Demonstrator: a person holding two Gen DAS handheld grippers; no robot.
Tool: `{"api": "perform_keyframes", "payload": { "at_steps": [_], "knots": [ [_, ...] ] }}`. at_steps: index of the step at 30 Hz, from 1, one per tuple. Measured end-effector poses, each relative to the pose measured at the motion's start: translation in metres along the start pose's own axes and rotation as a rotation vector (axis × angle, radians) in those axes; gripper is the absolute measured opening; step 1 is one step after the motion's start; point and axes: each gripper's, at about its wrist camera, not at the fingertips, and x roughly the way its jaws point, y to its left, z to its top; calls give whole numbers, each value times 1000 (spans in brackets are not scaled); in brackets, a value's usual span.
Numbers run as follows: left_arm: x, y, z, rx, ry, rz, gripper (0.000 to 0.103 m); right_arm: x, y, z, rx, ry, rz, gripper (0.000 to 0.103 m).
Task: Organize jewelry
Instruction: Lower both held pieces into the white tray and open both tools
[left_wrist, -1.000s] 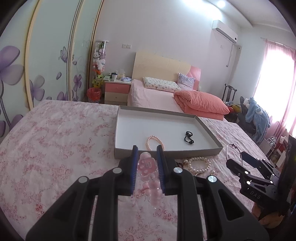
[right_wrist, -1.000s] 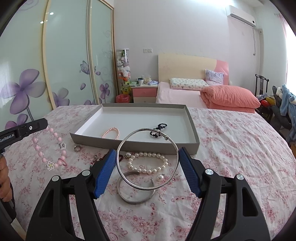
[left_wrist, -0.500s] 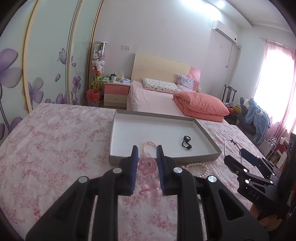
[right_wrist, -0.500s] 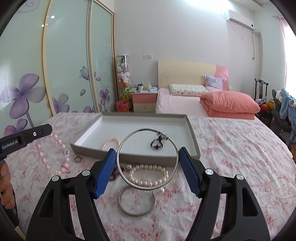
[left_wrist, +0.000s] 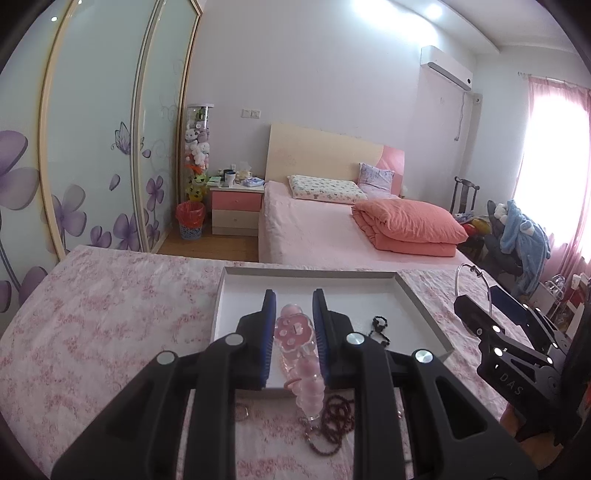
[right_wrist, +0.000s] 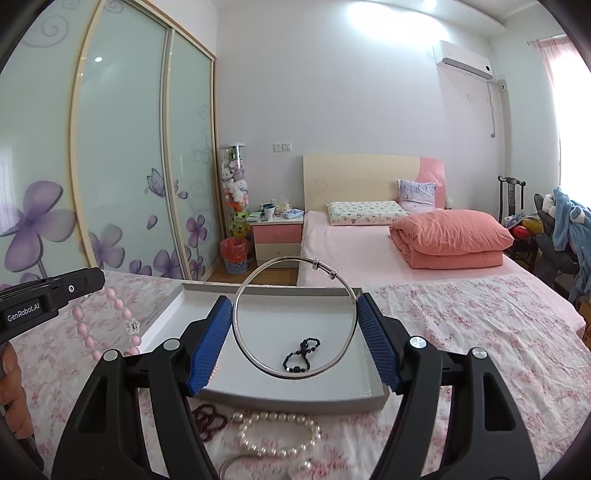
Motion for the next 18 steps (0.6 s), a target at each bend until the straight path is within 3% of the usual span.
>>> {"api": "perform_keyframes", "payload": {
  "at_steps": [18],
  "knots": [
    [59, -13, 10, 55, 10, 128, 21, 48, -1, -3, -7, 13, -12, 70]
  ]
}}
